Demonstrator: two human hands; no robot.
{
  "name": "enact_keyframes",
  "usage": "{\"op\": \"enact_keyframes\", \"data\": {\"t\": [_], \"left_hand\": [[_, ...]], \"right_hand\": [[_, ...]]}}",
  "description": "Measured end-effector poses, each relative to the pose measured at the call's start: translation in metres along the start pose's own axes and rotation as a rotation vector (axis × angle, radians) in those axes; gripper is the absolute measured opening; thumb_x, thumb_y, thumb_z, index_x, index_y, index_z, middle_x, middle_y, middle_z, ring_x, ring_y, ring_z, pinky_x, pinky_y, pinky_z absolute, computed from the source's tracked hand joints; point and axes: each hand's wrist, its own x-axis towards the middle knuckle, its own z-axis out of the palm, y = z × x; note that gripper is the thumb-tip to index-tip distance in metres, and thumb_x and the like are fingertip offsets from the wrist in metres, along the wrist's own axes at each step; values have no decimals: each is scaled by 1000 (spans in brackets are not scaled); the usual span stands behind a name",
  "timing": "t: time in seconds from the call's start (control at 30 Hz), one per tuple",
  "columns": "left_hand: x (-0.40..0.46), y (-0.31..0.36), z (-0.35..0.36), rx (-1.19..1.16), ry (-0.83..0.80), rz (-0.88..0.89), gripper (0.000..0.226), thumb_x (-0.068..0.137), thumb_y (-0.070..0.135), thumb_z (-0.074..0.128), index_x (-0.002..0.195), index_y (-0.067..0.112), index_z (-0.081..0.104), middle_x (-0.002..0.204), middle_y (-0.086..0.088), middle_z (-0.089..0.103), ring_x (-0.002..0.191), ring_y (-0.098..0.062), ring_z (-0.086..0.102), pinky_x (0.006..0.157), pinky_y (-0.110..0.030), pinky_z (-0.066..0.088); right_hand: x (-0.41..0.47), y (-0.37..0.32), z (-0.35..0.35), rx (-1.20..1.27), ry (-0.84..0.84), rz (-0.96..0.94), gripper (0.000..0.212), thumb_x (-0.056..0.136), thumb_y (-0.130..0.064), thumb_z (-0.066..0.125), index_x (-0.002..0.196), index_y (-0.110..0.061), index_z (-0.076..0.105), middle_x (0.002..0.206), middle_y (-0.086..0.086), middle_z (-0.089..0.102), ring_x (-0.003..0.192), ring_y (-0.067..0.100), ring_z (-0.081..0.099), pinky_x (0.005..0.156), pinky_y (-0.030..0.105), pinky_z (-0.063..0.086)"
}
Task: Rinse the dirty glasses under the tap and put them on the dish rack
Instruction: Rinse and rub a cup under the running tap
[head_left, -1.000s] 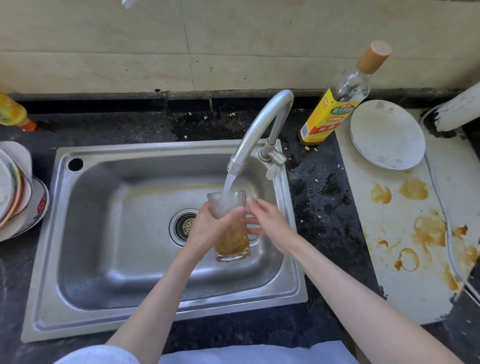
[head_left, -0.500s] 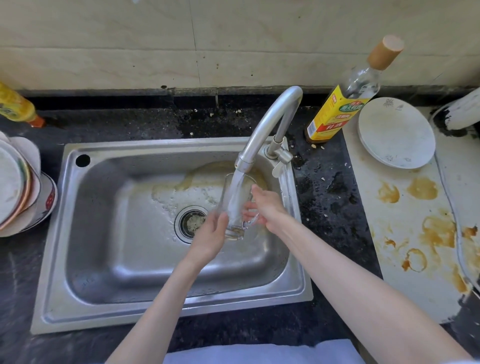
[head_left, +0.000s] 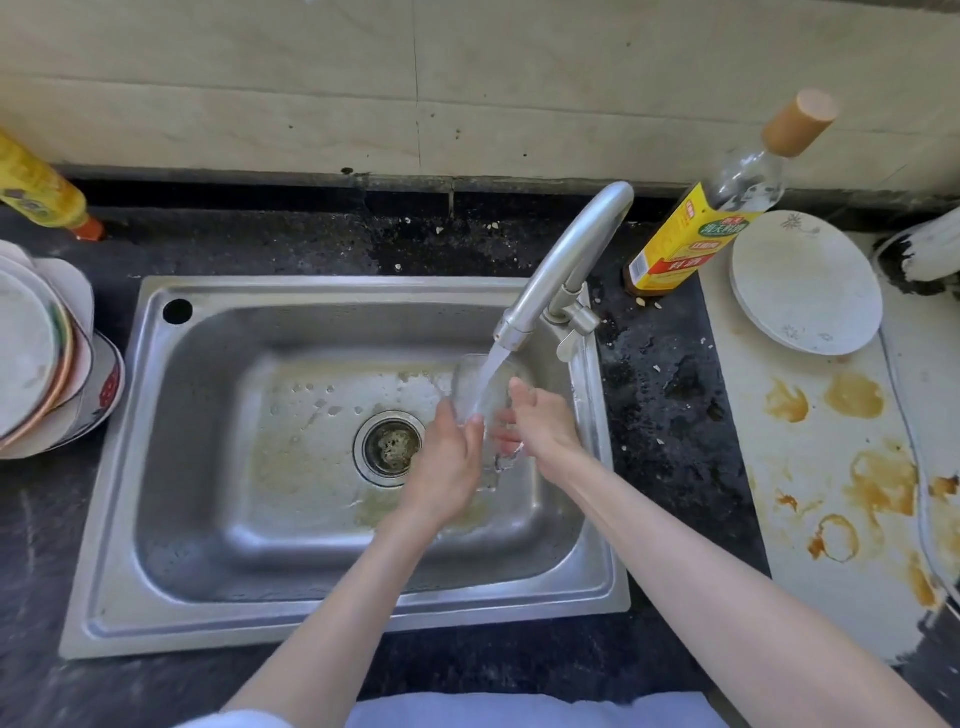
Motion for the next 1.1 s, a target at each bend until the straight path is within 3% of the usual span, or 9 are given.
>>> {"op": "enact_keyframes", "data": {"t": [0.3, 0.43, 0.5, 0.63, 0.7, 0.83, 0.9, 1.0, 1.1], "left_hand": [[30, 4, -18, -218, -132, -149, 67, 92, 58, 13, 132, 10, 36, 119, -8, 53, 93, -22, 56, 75, -31, 47], [16, -13, -12, -212, -234, 16, 71, 91, 59, 13, 149, 17, 12, 154, 2, 19, 140, -11, 20, 115, -32, 17], [5, -18, -5, -161, -224, 119, 62, 96, 48, 19, 149, 18, 8, 151, 7, 18, 138, -7, 19, 111, -21, 16], [11, -12, -2, -81, -69, 23, 53, 97, 46, 20, 138, 13, 29, 123, -12, 49, 105, -35, 55, 81, -37, 47], [26, -8, -8, -51, -42, -135, 71, 91, 61, 13, 127, 6, 41, 117, -15, 52, 97, -35, 56, 74, -36, 49], [33, -13, -13, -348, -140, -161, 104, 70, 85, 4, 111, 5, 56, 103, -24, 63, 85, -30, 61, 74, -40, 47], [40, -29, -9, -462, -240, -188, 98, 69, 88, 14, 116, 14, 58, 104, -15, 65, 82, -24, 63, 70, -36, 50], [42, -58, -1, -567, -367, -289, 78, 73, 85, 35, 135, 37, 42, 141, -7, 46, 118, -25, 53, 96, -51, 42], [20, -46, -2, -742, -384, -191, 54, 86, 67, 42, 136, 53, 28, 150, -8, 31, 129, -35, 41, 101, -62, 34]], "right_hand": [[-5, 18, 15, -8, -10, -52, 43, 98, -36, 41, 70, -9, 59, 85, 20, 70, 82, 37, 68, 83, 54, 52], [-7, 13, 4, 234, 39, 105, 30, 99, -29, 43, 74, -16, 53, 85, 14, 65, 68, 29, 63, 61, 39, 51], [-5, 15, -2, 227, 21, 130, 29, 100, -28, 41, 76, -17, 52, 86, 15, 63, 63, 26, 61, 53, 34, 47], [-13, 14, 3, -159, -5, -96, 42, 100, -32, 39, 68, -11, 57, 79, 13, 68, 76, 30, 67, 77, 42, 52], [-16, 18, 10, -297, 10, -141, 46, 99, -35, 39, 66, -9, 58, 82, 15, 70, 83, 31, 67, 83, 40, 50], [-11, 25, 14, -72, -18, -111, 38, 98, -34, 43, 69, -13, 57, 87, 16, 71, 81, 35, 68, 79, 48, 55], [-11, 25, 9, 149, -69, -62, 31, 100, -26, 42, 76, -12, 55, 87, 17, 67, 72, 30, 68, 68, 37, 58], [-10, 28, 0, 450, -172, 32, 21, 101, -26, 39, 93, -15, 55, 81, 11, 68, 58, 16, 68, 61, 27, 56], [-9, 29, 0, 451, -137, 74, 18, 102, -28, 36, 103, -17, 50, 81, 9, 68, 63, 18, 68, 63, 29, 55]]}}
